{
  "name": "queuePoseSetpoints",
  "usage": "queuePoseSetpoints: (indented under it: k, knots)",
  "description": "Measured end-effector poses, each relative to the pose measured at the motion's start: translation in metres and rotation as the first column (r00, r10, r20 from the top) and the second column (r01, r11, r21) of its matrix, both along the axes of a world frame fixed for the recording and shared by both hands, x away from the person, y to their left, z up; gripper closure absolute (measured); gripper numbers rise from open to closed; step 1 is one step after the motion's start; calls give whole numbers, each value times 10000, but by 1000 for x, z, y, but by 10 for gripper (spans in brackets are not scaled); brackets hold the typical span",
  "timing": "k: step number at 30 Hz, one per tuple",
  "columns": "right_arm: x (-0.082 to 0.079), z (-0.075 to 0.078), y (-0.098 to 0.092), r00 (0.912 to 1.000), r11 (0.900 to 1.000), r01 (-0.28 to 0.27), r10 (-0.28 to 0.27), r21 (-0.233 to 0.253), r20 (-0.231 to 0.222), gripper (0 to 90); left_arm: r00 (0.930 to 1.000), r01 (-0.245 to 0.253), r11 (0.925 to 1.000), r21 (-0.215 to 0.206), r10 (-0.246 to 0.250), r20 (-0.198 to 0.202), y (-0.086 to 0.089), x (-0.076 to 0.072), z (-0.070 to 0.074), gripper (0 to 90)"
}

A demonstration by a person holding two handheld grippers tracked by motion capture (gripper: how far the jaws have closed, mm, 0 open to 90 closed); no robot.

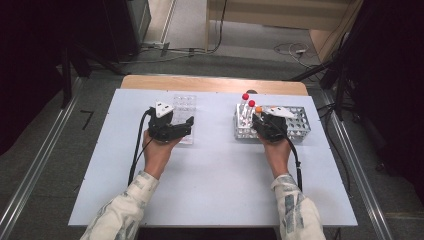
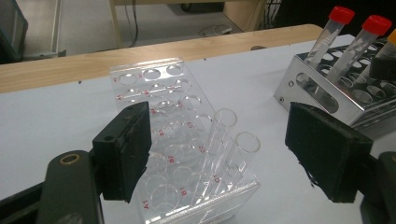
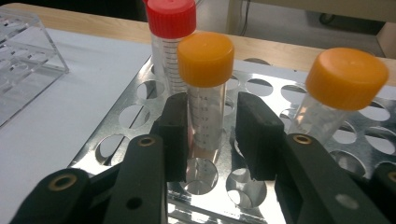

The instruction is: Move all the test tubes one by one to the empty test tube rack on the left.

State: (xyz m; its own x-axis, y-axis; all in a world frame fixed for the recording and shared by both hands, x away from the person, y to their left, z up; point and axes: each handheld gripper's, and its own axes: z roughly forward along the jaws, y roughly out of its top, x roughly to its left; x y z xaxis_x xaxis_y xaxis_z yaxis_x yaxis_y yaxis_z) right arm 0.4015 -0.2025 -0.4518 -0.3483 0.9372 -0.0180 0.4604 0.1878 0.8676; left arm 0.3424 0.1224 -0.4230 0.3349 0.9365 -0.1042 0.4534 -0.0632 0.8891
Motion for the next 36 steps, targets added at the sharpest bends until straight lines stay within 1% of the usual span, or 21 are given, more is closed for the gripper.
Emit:
queuePoseSetpoints:
  k: [3,4,7,10,13,15,18,21,23,27,28,31,33,36]
  knots:
    - [0,0,2,10000,10000,-33,33,-82,15,699,10000,16,10000,14,-16,-12,0,0,0,229]
    - [0,0,3,10000,9999,-7,8,-142,73,707,10000,7,10000,0,-7,-9,0,0,0,229]
    - [-2,4,1,9998,10000,29,-29,-8,196,714,10000,8,10000,8,-8,-3,0,0,0,229]
    - [-5,14,-1,9992,9997,31,-41,239,409,717,10000,-12,10000,-6,12,-22,0,0,0,229]
    - [-8,27,-2,9978,9998,8,-22,219,667,717,10000,-6,10000,-20,6,-28,0,0,0,229]
    - [-12,35,-1,9954,9999,2,-18,167,955,719,10000,-19,10000,-39,19,-27,0,0,0,229]
    - [-16,42,-1,9941,9998,-55,34,196,1081,719,10000,-9,10000,-30,9,-21,1,0,0,228]
    - [-23,49,-1,9921,9994,-137,97,311,1247,720,10000,-5,10000,-32,5,9,1,-1,1,227]
    - [-26,54,-1,9919,9989,-219,164,424,1263,720,10000,-13,10000,-68,13,12,2,-1,1,227]
    - [-33,58,5,9898,9970,-589,519,496,1325,720,10000,18,10000,-22,-18,0,1,0,1,228]
    - [-35,58,9,9892,9966,-695,630,449,1326,720,10000,18,10000,-44,-17,11,0,0,1,228]
    - [-38,54,20,9875,9943,-1039,1000,259,1220,720,9999,106,9999,-80,-106,5,-1,-1,1,226]
    - [-40,51,28,9859,9918,-1263,1232,207,1133,720,9999,161,9999,13,-161,-5,-3,0,1,208]
    - [-45,48,40,9809,9862,-1642,1611,205,1093,720,9998,191,9996,197,-192,22,-4,-1,1,189]
